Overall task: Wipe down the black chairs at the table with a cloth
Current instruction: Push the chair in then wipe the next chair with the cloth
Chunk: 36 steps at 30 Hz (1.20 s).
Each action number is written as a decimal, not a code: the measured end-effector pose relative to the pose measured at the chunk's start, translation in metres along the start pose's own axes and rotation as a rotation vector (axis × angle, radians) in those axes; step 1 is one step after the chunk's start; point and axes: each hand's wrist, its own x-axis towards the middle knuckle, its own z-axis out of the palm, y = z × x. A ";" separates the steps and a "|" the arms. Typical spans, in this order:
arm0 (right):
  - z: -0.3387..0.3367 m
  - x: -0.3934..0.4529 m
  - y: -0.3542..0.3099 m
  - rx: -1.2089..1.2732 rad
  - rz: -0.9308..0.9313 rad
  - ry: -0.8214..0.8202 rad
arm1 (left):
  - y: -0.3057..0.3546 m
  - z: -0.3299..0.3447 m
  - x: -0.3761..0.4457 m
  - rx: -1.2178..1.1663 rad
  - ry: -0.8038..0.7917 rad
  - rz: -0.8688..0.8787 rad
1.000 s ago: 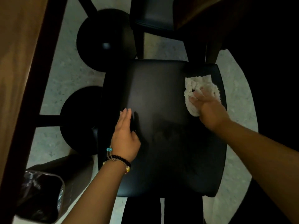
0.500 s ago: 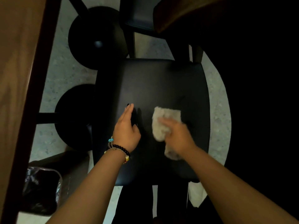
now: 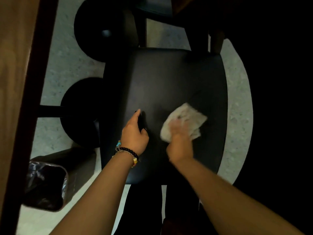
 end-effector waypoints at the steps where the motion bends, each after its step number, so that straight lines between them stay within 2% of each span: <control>1: 0.010 -0.017 -0.003 -0.052 -0.071 -0.108 | -0.004 -0.002 -0.004 -0.024 0.005 -0.028; 3: 0.001 -0.033 -0.008 -0.045 -0.115 -0.304 | -0.007 -0.009 -0.010 -0.079 0.022 -0.059; 5: -0.028 -0.027 -0.016 0.201 -0.064 -0.365 | -0.007 -0.021 -0.016 -0.131 0.029 -0.041; 7: -0.069 -0.021 -0.028 0.364 -0.071 -0.343 | -0.004 -0.035 -0.019 -0.181 -0.020 0.021; 11: -0.155 -0.028 -0.053 0.396 -0.235 -0.330 | 0.022 -0.061 -0.029 -0.218 -0.184 0.220; 13: -0.189 -0.037 -0.066 0.379 -0.298 -0.329 | 0.045 -0.070 -0.039 -0.248 -0.208 0.339; 16: -0.218 -0.049 -0.078 0.378 -0.383 -0.258 | 0.074 -0.081 -0.050 -0.239 -0.118 0.411; 19: -0.234 -0.059 -0.079 0.386 -0.448 -0.179 | 0.095 -0.088 -0.062 -0.129 0.121 0.430; 23: -0.249 -0.064 -0.055 0.179 -0.482 -0.122 | 0.107 -0.077 -0.090 -0.098 0.335 0.276; 28: -0.259 -0.076 -0.003 -0.084 -0.577 -0.202 | 0.104 -0.032 -0.148 -0.214 0.477 0.043; 33: -0.240 -0.076 0.018 -0.249 -0.604 -0.408 | 0.096 0.008 -0.171 -0.104 0.467 -0.037; 36: -0.220 -0.070 0.023 -0.522 -0.611 -0.512 | 0.085 0.020 -0.172 -0.110 0.463 -0.043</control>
